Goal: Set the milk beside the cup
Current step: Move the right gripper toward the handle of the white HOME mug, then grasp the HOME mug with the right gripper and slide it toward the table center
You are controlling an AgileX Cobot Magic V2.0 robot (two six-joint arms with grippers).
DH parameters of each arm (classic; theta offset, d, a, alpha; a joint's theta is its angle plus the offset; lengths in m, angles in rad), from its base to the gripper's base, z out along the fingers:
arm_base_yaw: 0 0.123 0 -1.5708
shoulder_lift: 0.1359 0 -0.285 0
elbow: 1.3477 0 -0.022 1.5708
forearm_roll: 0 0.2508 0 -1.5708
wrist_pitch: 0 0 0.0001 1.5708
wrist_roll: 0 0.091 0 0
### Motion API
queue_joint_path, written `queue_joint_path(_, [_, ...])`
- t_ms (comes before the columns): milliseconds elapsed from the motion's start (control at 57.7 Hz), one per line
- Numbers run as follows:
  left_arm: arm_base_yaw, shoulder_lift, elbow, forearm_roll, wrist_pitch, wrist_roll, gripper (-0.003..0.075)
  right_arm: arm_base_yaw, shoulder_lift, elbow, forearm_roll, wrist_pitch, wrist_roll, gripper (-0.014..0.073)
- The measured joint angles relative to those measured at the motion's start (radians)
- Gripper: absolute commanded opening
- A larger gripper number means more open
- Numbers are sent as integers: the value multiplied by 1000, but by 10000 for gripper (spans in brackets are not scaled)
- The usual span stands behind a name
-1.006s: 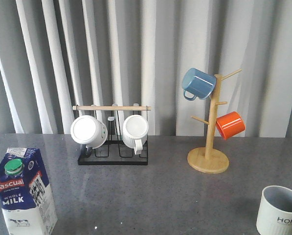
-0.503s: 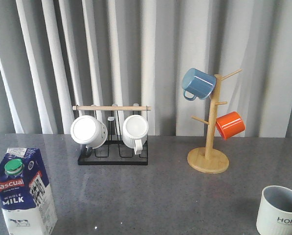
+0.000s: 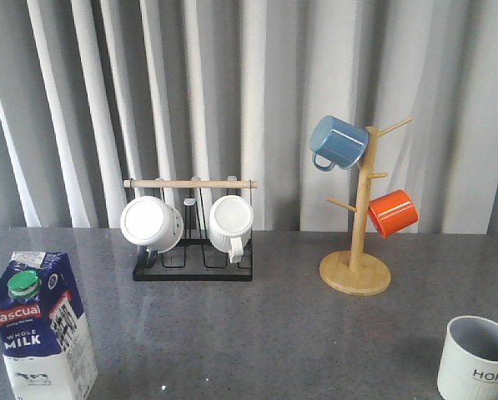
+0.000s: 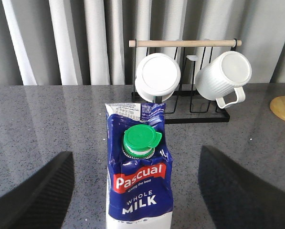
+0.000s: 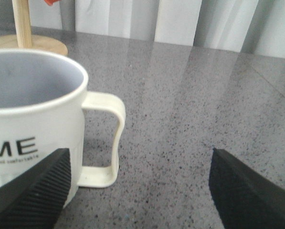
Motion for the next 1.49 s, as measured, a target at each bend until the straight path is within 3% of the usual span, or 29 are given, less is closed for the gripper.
queue_joint_path(624, [0, 0, 0, 0, 0, 0, 513, 0, 188, -120, -23, -23, -19, 554])
queue_joint_path(694, [0, 0, 0, 0, 0, 0, 513, 0, 201, -149, -46, -20, -19, 497])
queue_joint_path(763, [0, 0, 0, 0, 0, 0, 513, 0, 217, -178, -61, -13, -19, 379])
queue_joint_path(867, [0, 0, 0, 0, 0, 0, 513, 0, 228, -212, -72, 3, -11, 78])
queue_joint_path(919, [0, 0, 0, 0, 0, 0, 513, 0, 232, -221, -74, 11, 6, -17])
queue_joint_path(1214, [0, 0, 0, 0, 0, 0, 513, 17, 208, -228, -141, -5, 225, -2])
queue_joint_path(1353, [0, 0, 0, 0, 0, 0, 513, 146, 127, -232, -101, 27, 256, -1])
queue_joint_path(1492, [0, 0, 0, 0, 0, 0, 513, 352, 72, -264, 94, 119, 255, -1])
